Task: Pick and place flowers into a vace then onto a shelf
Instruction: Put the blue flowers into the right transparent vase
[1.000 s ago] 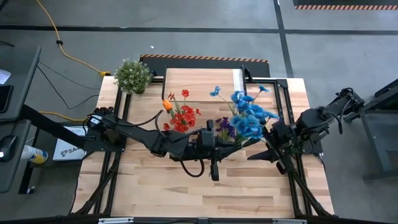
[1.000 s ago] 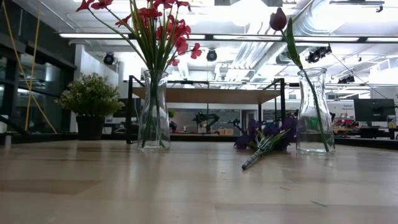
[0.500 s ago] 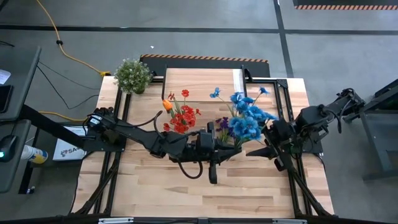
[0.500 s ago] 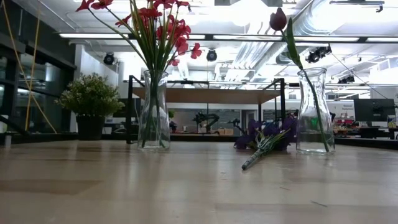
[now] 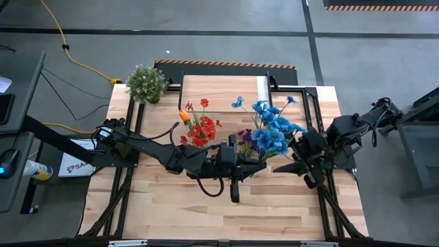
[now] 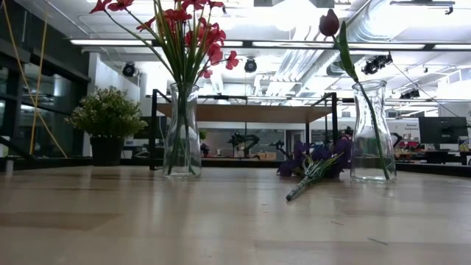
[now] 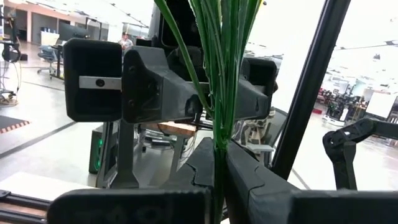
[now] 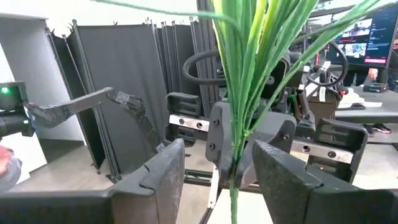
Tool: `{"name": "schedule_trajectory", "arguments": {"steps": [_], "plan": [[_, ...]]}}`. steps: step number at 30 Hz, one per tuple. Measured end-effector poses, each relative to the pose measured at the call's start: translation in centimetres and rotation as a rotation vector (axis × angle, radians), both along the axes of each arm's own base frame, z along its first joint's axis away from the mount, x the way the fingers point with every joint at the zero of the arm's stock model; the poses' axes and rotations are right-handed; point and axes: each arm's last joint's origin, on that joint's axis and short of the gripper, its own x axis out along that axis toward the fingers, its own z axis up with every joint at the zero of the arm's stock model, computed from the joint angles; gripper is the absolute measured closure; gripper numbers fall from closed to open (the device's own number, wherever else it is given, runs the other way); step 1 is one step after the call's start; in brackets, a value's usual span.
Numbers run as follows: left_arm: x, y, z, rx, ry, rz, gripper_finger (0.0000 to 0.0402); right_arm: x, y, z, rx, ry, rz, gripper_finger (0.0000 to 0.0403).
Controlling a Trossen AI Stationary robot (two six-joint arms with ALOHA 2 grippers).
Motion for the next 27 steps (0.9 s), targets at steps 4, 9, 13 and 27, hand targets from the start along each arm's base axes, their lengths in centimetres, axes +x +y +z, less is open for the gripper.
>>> {"name": "schedule_trajectory", "arguments": {"steps": [4,9,13,27], "plan": [[0.0,0.0,0.0,0.001,-0.001,-0.005,0.0357,0.6,-0.3,-0.3,-0.006,0.011,-0.014,0.0223],[0.0,0.0,0.0,0.000,0.000,-0.011,0.0357,1.7,-0.8,-0.6,-0.012,0.020,-0.018,0.0223],[0.0,0.0,-0.1,0.000,0.010,-0.012,0.0357,2.3,-0.9,-0.6,-0.004,-0.001,0.002,0.0223],[0.1,0.0,-0.5,-0.001,0.049,0.001,0.0357,2.6,-1.1,-0.6,0.015,-0.003,0.005,0.0229]]}}
